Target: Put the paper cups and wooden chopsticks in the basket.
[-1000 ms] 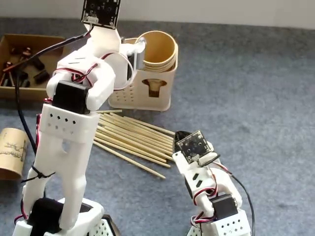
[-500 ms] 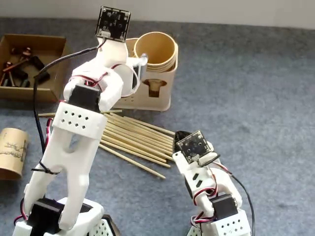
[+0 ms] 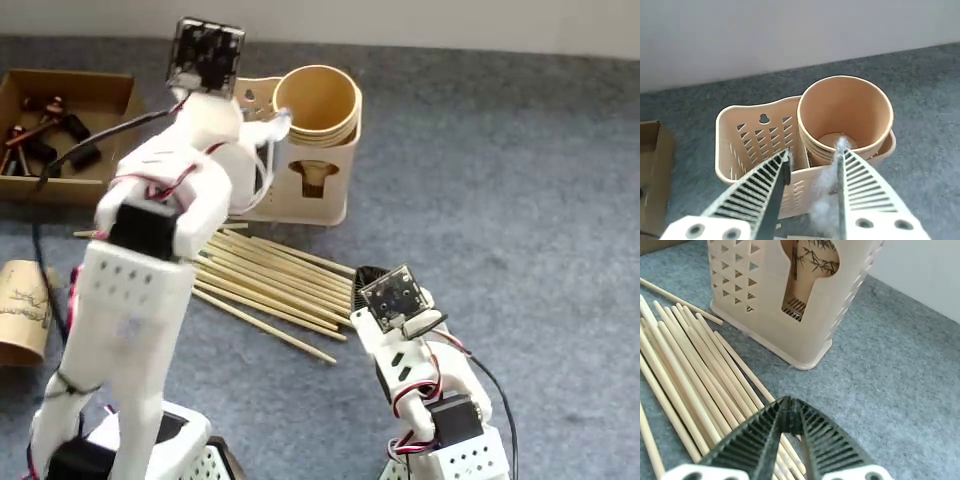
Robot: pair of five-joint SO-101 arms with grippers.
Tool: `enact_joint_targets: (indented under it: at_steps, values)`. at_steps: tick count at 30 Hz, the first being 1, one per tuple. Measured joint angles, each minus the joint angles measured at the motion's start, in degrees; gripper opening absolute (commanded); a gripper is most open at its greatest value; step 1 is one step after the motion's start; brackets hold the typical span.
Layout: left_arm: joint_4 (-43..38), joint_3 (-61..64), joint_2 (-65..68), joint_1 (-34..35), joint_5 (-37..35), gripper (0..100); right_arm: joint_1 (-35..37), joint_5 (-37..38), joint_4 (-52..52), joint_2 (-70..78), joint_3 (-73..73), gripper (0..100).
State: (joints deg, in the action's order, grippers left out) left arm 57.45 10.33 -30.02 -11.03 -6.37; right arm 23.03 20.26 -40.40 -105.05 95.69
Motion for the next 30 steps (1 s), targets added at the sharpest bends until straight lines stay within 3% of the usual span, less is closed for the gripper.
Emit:
enact_joint_targets:
  at_steps: [10, 17, 23, 30]
  values:
    - [14.9, 0.0, -8.0, 12.6, 9.0, 16, 0.0, 0.0, 0.0, 0.0, 0.0, 1.0]
    - [26.0, 0.0, -8.3, 22.0, 19.1, 16, 0.0, 0.0, 0.0, 0.0, 0.0, 1.0]
    - [35.6, 0.0, -8.3, 30.2, 32.4, 16, 0.0, 0.0, 0.1, 0.0, 0.0, 1.0]
    - [38.6, -0.1, -8.3, 41.1, 45.2, 16, 0.0, 0.0, 0.1, 0.0, 0.0, 1.0]
